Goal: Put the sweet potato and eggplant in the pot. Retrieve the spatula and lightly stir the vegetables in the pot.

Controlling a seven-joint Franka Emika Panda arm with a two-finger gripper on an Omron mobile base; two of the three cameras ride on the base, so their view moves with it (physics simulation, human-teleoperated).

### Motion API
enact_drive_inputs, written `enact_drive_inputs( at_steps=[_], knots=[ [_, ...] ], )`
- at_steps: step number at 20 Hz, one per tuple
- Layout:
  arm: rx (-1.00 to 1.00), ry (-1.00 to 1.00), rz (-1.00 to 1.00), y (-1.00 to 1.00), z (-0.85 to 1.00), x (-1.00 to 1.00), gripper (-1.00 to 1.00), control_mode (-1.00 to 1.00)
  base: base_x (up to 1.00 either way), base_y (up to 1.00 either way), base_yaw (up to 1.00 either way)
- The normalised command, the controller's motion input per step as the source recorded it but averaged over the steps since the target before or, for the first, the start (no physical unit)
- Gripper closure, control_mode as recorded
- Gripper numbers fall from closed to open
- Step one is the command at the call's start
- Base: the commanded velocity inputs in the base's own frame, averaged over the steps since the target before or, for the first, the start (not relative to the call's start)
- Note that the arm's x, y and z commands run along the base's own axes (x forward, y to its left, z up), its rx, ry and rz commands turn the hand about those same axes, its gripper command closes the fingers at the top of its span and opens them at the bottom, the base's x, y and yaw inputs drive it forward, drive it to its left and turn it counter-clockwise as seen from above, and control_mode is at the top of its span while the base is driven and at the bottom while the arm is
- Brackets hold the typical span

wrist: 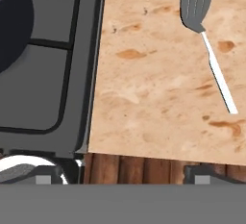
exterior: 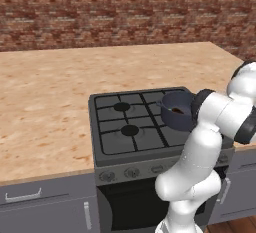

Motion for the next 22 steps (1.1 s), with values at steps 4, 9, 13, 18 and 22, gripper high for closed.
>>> enact_drive_inputs(
  at_steps=[4, 9, 13, 18, 22],
  knots=[
    [0.0, 0.0, 0.0, -0.74, -0.29, -0.05, -1.0, -1.0, 0.0, 0.0, 0.0],
    [0.0, 0.0, 0.01, -0.23, -0.23, 0.0, -1.0, -1.0, 0.0, 0.0, 0.0],
    [0.0, -0.03, 0.02, 0.0, -0.06, 0.0, -1.0, -1.0, 0.0, 0.0, 0.0],
    [0.0, 0.0, 0.02, 0.0, 0.0, 0.01, -1.0, -1.0, 0.0, 0.0, 0.0],
    [0.0, 0.05, 0.0, 0.0, 0.0, 0.25, -1.0, -1.0, 0.0, 0.0, 0.0]
  ],
)
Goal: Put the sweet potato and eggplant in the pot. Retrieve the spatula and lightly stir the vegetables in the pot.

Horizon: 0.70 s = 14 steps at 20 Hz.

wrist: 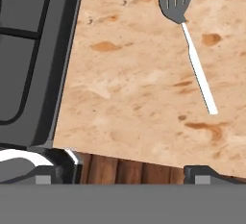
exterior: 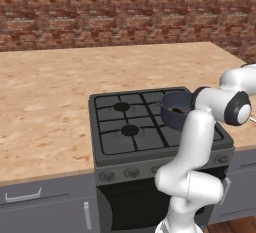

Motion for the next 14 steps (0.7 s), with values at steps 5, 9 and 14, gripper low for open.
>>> enact_drive_inputs(
  at_steps=[5, 9, 14],
  knots=[
    [0.0, 0.05, 0.0, -0.01, -0.01, 0.48, -1.0, -1.0, 0.0, 0.0, 0.0],
    [0.0, 0.04, 0.0, -0.07, -0.16, 0.41, -1.0, -1.0, 0.0, 0.0, 0.0],
    [0.05, 0.04, 0.0, -0.08, -0.28, 0.04, -1.0, -1.0, 0.0, 0.0, 0.0]
  ],
)
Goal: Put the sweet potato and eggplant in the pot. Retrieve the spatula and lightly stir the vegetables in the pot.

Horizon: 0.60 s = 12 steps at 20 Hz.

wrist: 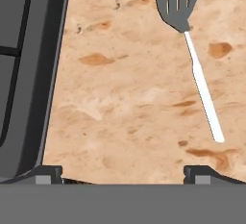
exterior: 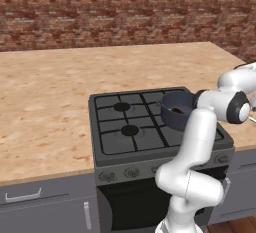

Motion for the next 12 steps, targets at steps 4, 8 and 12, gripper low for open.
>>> enact_drive_inputs(
  at_steps=[4, 8, 12],
  knots=[
    [0.03, 0.05, 0.0, -0.11, -0.46, 0.0, -1.0, -1.0, 0.0, 0.0, 0.0],
    [0.01, 0.05, 0.0, -0.21, -0.36, 0.0, -1.0, -1.0, 0.0, 0.0, 0.0],
    [0.0, 0.08, 0.0, -0.31, -0.33, 0.01, -1.0, -1.0, 0.0, 0.0, 0.0]
  ],
)
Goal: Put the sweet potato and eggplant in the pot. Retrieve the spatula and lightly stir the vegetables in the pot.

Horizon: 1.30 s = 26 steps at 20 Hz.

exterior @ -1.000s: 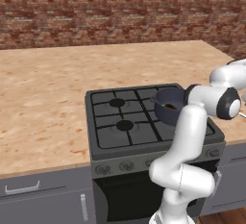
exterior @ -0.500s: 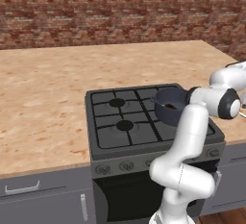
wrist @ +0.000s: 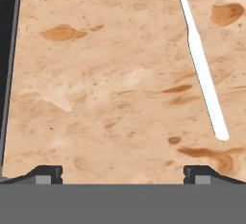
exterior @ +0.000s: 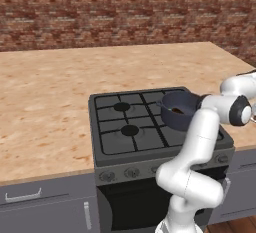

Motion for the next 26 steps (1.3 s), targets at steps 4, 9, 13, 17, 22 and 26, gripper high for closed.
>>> enact_drive_inputs(
  at_steps=[4, 9, 13, 17, 22, 26],
  knots=[
    [0.0, 0.07, 0.0, -0.32, -0.09, 0.08, -1.0, -1.0, 0.0, 0.0, 0.0],
    [0.0, 0.02, 0.0, -0.3, -0.02, 0.02, -1.0, -1.0, 0.0, 0.0, 0.0],
    [0.03, 0.0, 0.0, -0.27, -0.25, 0.0, -1.0, -1.0, 0.0, 0.0, 0.0],
    [0.05, 0.0, 0.01, -0.2, -0.31, 0.0, -1.0, -1.0, 0.0, 0.0, 0.0],
    [0.02, 0.02, 0.03, -0.05, -0.29, 0.12, -1.0, -1.0, 0.0, 0.0, 0.0],
    [0.01, 0.03, 0.04, 0.0, -0.09, 0.13, -1.0, -1.0, 0.0, 0.0, 0.0]
  ],
)
